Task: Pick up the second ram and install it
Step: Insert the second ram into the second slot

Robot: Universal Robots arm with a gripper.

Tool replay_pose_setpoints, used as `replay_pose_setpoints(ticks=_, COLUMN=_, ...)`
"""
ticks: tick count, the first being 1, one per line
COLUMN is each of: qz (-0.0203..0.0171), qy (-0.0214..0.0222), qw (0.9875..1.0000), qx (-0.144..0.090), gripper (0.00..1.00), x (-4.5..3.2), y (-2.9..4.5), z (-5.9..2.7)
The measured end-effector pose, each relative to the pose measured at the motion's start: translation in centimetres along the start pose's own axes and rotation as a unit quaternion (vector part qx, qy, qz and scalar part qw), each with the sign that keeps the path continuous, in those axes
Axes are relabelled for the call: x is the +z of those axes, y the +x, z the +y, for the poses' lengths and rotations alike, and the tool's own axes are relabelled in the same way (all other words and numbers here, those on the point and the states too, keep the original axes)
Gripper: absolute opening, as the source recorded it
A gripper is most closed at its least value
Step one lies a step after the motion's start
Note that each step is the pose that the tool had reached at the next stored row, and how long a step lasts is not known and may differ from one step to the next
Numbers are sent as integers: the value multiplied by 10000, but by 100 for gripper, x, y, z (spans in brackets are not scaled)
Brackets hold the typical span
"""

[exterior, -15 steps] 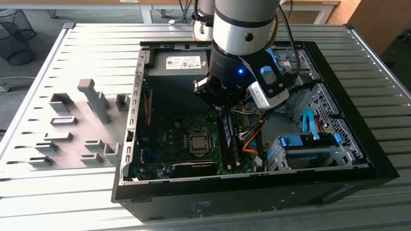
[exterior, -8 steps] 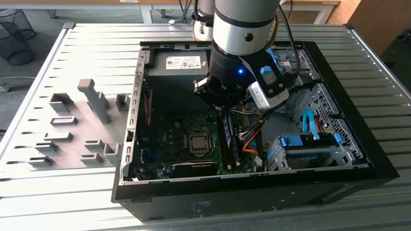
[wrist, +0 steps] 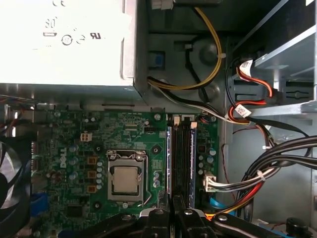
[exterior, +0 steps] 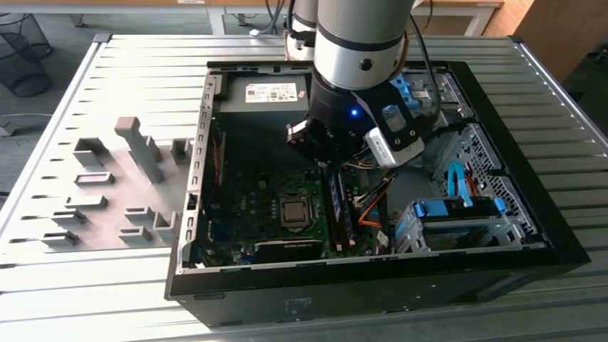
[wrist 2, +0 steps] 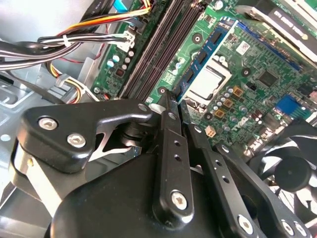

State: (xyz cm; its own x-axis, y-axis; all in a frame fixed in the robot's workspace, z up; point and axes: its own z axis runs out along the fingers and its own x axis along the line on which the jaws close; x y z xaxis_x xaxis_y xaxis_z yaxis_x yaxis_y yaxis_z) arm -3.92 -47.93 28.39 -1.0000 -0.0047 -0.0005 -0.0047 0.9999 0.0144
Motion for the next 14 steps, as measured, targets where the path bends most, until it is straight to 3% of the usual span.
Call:
replay_pose_setpoints(ticks=6, qz=-1, qy=1, qw=10000, qx=22, gripper=14, x=106, y=0, z=-1)
replay_pose_setpoints(ticks=14, qz=0, qy=1, qw=10000, qx=23, gripper=14, x=115, y=0, z=-2)
